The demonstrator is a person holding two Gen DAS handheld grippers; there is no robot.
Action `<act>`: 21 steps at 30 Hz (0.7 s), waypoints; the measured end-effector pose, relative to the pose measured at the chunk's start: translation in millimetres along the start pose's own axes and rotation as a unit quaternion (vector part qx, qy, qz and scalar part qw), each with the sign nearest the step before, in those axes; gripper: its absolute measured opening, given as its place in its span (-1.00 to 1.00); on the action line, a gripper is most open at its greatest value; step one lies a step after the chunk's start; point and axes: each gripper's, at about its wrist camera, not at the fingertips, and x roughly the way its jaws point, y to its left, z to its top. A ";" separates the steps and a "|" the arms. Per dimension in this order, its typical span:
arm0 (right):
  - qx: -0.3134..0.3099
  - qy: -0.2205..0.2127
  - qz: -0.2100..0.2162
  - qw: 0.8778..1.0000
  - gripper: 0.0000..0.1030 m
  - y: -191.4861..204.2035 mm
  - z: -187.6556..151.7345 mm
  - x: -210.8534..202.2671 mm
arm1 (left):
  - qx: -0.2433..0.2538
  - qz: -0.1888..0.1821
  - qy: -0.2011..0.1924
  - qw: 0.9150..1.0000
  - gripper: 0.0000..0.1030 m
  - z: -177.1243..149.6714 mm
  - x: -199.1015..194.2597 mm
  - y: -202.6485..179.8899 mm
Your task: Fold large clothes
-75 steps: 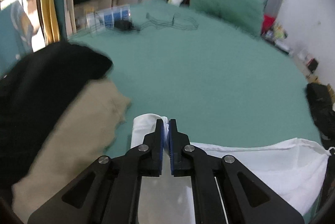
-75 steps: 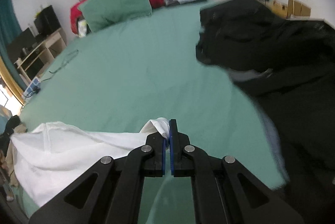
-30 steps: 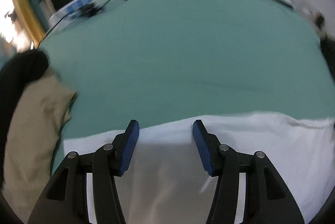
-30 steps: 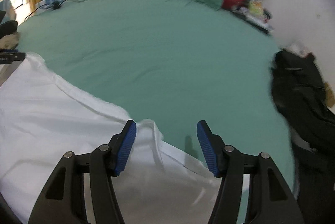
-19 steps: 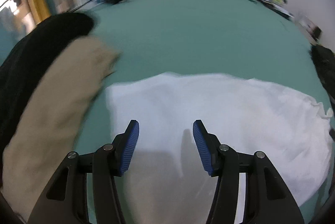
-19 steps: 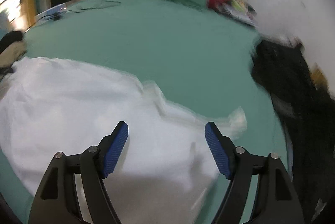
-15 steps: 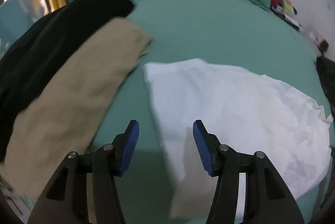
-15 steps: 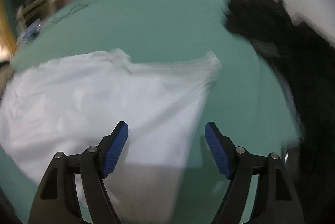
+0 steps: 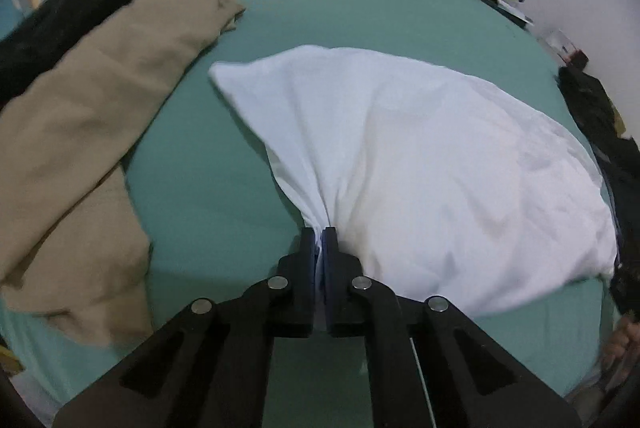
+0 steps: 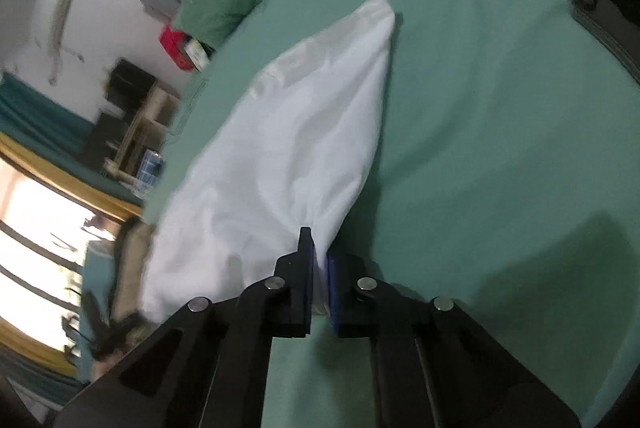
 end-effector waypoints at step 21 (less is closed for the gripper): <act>-0.055 -0.001 -0.145 0.988 -0.90 4.1 -13.6 -49.2 | -0.069 0.005 0.026 0.997 -0.32 -37.8 -44.0 47.8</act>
